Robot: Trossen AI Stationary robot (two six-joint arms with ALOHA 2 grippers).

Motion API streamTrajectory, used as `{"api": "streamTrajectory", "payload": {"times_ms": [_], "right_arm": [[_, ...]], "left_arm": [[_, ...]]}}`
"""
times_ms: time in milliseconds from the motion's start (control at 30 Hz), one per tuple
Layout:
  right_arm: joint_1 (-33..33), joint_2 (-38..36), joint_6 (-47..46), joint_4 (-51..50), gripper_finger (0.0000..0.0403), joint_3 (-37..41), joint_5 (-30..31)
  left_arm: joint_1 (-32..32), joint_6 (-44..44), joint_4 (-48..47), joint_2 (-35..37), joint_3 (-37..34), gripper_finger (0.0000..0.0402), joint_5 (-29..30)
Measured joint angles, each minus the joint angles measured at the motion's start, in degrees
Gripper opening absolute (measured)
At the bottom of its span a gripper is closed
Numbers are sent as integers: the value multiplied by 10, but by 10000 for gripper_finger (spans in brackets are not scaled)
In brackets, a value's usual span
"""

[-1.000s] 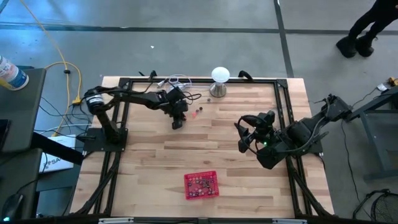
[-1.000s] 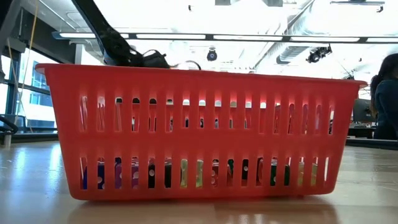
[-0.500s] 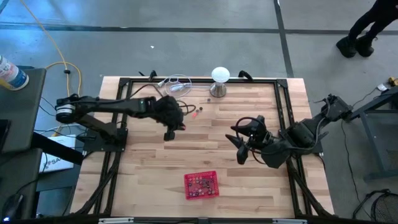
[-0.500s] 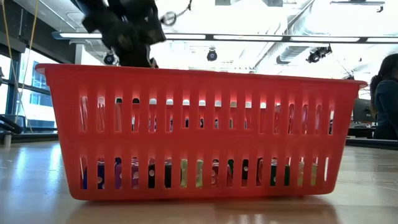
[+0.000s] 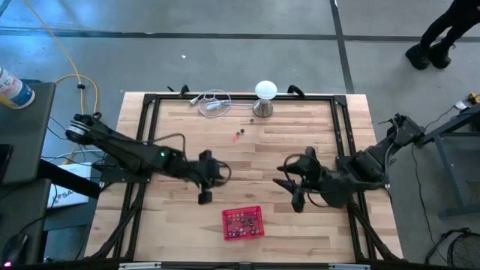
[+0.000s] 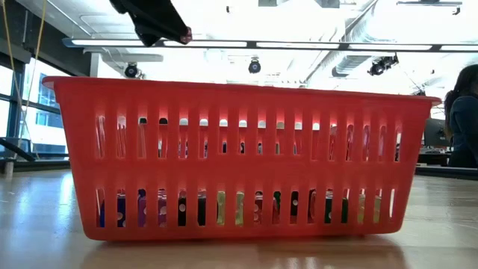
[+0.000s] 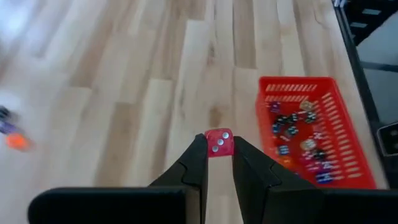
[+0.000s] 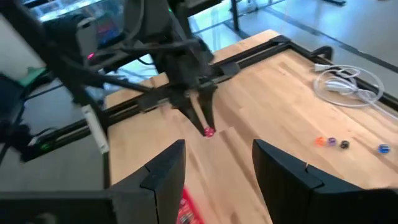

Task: Pick & Place Dice
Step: Put the pink dice into the red bin

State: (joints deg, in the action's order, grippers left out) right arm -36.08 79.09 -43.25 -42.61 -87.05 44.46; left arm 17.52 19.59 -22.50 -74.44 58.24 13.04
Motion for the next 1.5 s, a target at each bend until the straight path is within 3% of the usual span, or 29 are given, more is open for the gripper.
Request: {"api": "streamTrajectory", "payload": {"times_ms": [367, 767, 1067, 1500], "right_arm": [[-58, 39, 13, 0, 177, 0, 57], [-111, 77, -14, 16, 177, 0, 86], [-143, 77, -31, 22, 177, 0, 110], [-154, 77, -36, 20, 177, 0, 108]], "left_arm": [[97, 107, 1, -133, 96, 43, -25], [159, 177, 47, -214, 130, 43, 37], [155, 153, 150, -258, 131, 44, 36], [127, 152, 144, -287, 128, 57, -22]]}}
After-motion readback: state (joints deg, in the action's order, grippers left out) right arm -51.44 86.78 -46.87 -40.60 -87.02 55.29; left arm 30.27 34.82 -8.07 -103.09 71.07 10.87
